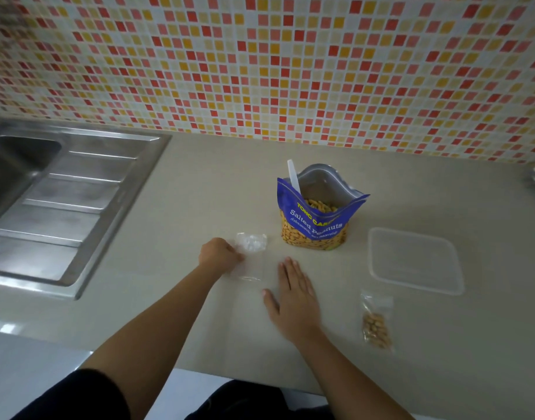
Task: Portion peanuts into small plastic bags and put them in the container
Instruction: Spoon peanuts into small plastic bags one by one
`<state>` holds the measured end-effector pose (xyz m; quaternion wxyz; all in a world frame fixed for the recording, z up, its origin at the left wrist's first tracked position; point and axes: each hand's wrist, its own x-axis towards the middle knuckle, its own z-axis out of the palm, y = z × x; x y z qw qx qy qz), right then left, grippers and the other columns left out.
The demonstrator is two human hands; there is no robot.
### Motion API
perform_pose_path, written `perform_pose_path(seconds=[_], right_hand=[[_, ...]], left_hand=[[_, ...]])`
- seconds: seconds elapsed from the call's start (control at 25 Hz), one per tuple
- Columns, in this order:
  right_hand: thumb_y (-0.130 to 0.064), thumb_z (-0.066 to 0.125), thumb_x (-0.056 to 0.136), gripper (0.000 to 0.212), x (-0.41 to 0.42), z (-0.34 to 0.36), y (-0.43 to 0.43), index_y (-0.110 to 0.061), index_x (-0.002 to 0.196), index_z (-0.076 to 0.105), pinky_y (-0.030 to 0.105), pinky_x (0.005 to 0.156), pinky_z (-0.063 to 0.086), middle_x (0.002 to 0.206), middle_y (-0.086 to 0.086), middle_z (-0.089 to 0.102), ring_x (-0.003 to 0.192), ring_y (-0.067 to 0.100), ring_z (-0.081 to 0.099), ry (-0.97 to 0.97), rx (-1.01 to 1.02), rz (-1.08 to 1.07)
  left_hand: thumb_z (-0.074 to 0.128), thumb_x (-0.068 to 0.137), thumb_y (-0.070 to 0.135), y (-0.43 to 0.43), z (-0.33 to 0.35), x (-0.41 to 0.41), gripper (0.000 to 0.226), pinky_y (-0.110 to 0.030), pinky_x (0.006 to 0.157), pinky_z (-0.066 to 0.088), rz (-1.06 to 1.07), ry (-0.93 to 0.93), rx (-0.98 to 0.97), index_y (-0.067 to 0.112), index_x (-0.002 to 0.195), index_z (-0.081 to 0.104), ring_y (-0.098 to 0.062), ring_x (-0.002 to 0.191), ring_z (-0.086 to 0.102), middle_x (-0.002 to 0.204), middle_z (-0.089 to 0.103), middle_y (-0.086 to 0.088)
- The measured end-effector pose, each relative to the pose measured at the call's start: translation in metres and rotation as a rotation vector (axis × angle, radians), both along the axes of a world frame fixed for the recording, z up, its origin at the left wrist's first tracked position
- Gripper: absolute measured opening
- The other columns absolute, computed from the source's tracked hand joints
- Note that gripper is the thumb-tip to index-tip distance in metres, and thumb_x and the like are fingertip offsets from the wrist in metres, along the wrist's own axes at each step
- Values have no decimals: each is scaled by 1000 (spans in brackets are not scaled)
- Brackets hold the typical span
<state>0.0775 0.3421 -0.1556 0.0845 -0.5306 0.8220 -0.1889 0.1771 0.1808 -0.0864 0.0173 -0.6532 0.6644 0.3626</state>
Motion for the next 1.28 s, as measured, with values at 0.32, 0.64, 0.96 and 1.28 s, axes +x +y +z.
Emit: perform_pose_path(seconds=[0.32,0.64,0.96,1.28], right_hand=[[-45,53,88,39,-20,30,-7,-12,107,63,24,92,43,104,0,65,97,6,59,-683,-286,-193],[-10,72,79,32,-15,57,-19,-18,104,54,18,67,48,80,-1,67,70,7,61,-1329,-289,-341],[-5,64,83,16,-43,78,-1,-20,87,66,17,59,42,75,-4,66,59,2,53,-1322,-262,-244],[-2,71,77,32,-53,78,17,-23,98,59,22,74,51,84,2,70,77,12,65,-1330,-327,-275]], left_hand=[[65,85,26,22,38,23,12,-22,52,22,185,578,283,21,76,60,-7,75,52,78,58,8],[63,86,15,68,32,11,15,-20,53,30,334,857,376,15,72,59,-8,62,45,70,55,2],[65,81,3,58,46,8,30,-15,51,42,175,793,386,6,111,61,-6,51,53,68,59,-2],[55,91,16,71,41,8,16,-15,58,54,143,953,622,7,98,67,-5,58,65,67,68,3]])
